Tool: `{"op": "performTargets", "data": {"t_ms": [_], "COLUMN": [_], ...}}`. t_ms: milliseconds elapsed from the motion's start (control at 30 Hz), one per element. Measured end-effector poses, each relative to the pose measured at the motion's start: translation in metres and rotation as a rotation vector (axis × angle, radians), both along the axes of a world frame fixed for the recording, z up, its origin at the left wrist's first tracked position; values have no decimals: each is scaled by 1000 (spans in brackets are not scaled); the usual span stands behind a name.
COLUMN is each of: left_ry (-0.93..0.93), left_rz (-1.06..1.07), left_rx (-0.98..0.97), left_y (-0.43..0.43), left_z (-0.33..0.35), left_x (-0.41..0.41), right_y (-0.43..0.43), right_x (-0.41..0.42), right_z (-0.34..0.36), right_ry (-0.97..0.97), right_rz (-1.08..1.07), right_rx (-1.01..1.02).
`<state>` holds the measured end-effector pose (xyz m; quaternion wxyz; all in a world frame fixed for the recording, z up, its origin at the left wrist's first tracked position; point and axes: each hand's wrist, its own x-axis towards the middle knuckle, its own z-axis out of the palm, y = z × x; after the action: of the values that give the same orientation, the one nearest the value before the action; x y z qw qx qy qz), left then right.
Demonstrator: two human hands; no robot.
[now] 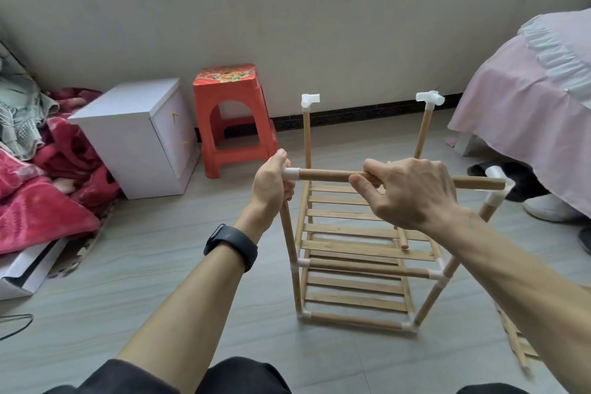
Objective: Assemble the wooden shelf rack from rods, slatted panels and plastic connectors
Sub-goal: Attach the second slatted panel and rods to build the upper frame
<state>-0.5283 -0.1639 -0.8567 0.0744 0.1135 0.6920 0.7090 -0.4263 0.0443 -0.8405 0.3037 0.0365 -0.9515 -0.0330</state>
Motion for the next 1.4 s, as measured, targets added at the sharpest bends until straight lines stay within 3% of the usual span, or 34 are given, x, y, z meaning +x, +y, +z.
{"op": "performTargets", "data": {"t_ms": [167, 300, 433, 500, 600, 667, 767, 867, 1033, 1400], "left_ry": [37, 167, 544, 774, 988, 1062, 1054, 983, 1237, 1215], "left_rz": [-31, 85, 282, 238, 23, -146, -328, -400, -336, -352], "left_rx": [-65, -260, -625, -720, -817, -866, -956, -1049, -1067, -1068], "left_y": [-2, 2, 8, 22, 69, 111, 168, 194, 185, 184], "left_z": [-1, 9, 26, 35, 43, 43, 39, 30, 17, 19], "left_x": [-1, 2, 9, 23, 50, 68, 86, 84, 72, 65], "right_y": [2, 7, 40, 66, 100, 110, 109, 110, 107, 104], "right_x": [3, 16, 47, 65, 75, 73, 70, 68, 64, 58], "right_z": [-6, -3, -9, -12, -20, -30, -43, -47, -51, -52], "right_ry": [-42, -26, 408, 528, 425, 174, -21, 49, 92, 148], "right_rz": [-29, 18, -53, -177, -301, -285, -196, -213, -163, -133], "right_rx": [-13, -149, -507, -835, -1379, -1521, -1524, -1452, -1413, -1493]}}
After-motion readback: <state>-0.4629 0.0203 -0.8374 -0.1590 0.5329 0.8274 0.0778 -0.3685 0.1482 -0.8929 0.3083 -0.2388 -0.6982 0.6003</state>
